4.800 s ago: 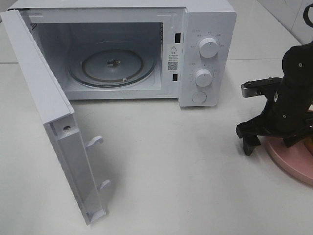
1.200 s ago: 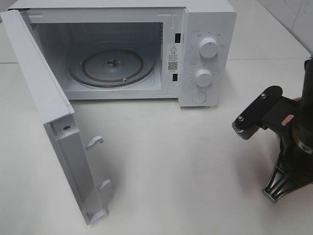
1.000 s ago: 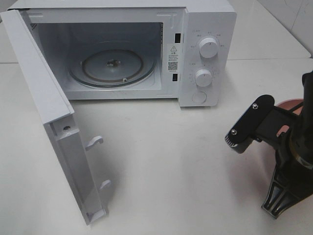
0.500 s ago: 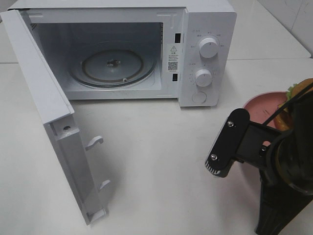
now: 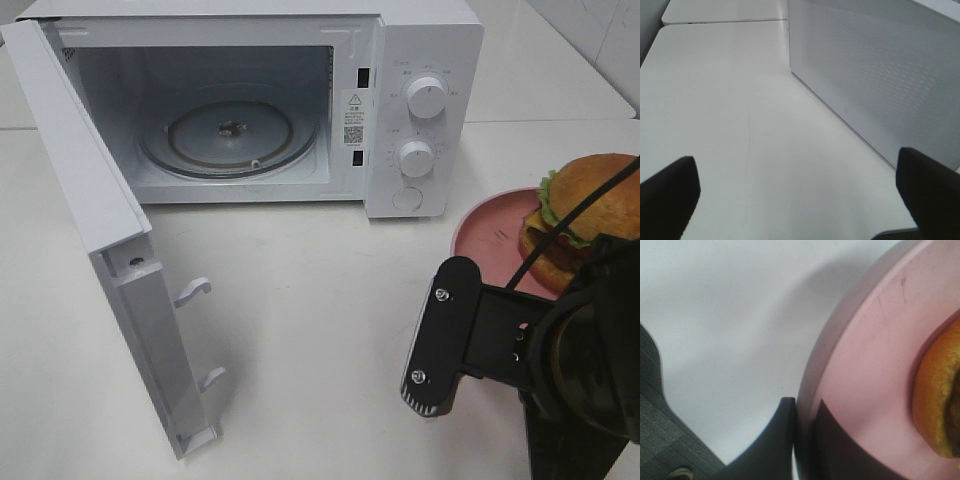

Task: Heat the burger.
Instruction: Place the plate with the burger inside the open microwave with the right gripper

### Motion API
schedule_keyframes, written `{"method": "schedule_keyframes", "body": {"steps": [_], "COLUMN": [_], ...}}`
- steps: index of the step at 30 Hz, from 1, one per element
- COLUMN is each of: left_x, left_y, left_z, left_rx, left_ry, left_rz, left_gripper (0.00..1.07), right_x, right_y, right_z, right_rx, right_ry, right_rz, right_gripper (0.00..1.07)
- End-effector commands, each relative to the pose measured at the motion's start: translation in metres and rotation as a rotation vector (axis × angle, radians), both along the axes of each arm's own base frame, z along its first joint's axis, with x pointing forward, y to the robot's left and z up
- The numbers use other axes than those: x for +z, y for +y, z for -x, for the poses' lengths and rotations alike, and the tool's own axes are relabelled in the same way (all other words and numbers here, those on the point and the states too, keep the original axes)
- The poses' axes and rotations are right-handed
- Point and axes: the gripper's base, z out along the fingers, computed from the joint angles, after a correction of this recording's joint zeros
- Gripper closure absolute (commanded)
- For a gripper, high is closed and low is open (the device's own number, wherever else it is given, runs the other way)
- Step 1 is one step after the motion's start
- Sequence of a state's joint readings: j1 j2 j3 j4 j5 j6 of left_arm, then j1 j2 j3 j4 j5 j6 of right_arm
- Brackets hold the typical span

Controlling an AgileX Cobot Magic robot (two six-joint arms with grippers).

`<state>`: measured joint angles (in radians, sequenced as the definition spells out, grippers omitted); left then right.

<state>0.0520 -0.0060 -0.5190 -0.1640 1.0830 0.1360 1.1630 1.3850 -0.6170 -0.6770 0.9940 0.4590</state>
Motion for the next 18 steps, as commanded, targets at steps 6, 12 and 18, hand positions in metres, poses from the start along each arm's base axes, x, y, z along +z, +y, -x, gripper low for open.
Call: {"method": "schedule_keyframes", "body": {"steps": [6, 12, 18], "left_x": [0.0, 0.0, 0.0], "left_y": [-0.001, -0.001, -0.001], "left_z": [0.002, 0.002, 0.002], "left_rx": [0.003, 0.003, 0.003], "left_ry": [-0.024, -0.024, -0.024], "left_rz": [0.011, 0.011, 0.011], "left_gripper": [0.07, 0.07, 0.07], "right_x": [0.004, 0.004, 0.003], "right_y": [0.003, 0.007, 0.011], "right_z": [-0.004, -0.004, -0.004], "right_rx": [0.184, 0.261, 0.342], "right_ry": [-0.024, -0.011, 0.003], "right_rz": [0.062, 0.059, 0.059], "right_gripper": [1.07, 1.07, 1.07]}}
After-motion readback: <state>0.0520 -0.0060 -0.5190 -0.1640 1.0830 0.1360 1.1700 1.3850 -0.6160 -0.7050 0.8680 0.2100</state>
